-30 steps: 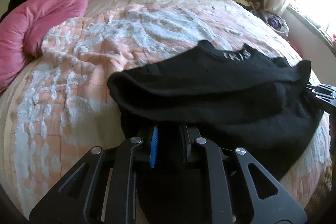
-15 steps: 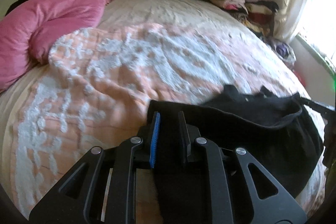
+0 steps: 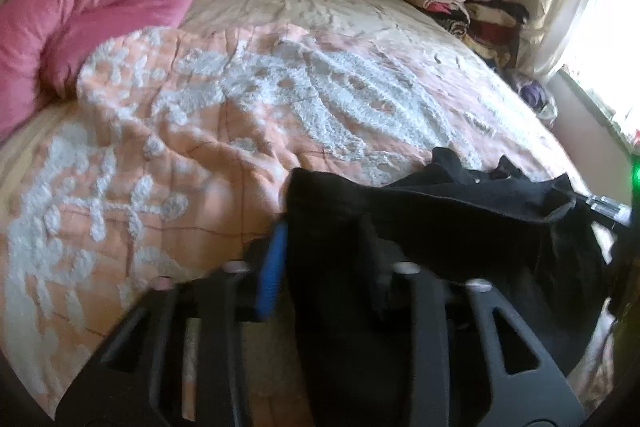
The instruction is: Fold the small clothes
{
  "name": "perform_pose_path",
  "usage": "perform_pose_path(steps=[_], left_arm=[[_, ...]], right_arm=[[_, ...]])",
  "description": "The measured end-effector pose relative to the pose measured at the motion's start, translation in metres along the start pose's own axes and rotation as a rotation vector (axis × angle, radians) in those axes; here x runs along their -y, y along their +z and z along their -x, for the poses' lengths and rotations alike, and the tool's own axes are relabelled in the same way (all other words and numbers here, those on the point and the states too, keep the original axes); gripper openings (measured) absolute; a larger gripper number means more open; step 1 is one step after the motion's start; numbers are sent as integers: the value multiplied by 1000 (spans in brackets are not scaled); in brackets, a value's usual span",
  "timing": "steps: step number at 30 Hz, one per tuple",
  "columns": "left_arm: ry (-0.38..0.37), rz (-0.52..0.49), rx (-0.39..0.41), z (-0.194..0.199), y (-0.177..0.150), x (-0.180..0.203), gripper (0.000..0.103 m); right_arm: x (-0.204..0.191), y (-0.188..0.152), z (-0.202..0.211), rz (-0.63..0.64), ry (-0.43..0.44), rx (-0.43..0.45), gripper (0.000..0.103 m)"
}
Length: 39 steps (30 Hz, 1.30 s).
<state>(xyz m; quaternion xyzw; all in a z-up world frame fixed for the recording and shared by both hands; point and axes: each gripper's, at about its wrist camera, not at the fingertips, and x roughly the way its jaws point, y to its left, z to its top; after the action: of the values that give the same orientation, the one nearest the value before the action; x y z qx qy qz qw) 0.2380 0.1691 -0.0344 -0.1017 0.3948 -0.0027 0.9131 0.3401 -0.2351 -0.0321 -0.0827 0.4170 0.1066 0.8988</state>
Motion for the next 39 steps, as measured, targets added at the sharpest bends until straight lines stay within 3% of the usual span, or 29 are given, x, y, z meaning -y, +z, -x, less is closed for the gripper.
perform_pose_path(steps=[5,10,19,28,35,39], left_arm=[[-22,15,59,20,6,-4,4],[-22,9,108,35,14,-3,4],[-9,28,36,11,3,-9,4],[14,-7,27,13,1,-1,7],[25,-12,18,17,-2,2,15],[24,-9,20,23,-5,2,22]], right_arm=[[14,3,18,-89,53,67,6],[41,9,29,-237,111,116,6],[53,-5,9,-322,111,66,6],[47,-10,9,-284,50,59,8],[42,-22,17,-238,23,53,17],[41,-31,26,-224,22,47,34]])
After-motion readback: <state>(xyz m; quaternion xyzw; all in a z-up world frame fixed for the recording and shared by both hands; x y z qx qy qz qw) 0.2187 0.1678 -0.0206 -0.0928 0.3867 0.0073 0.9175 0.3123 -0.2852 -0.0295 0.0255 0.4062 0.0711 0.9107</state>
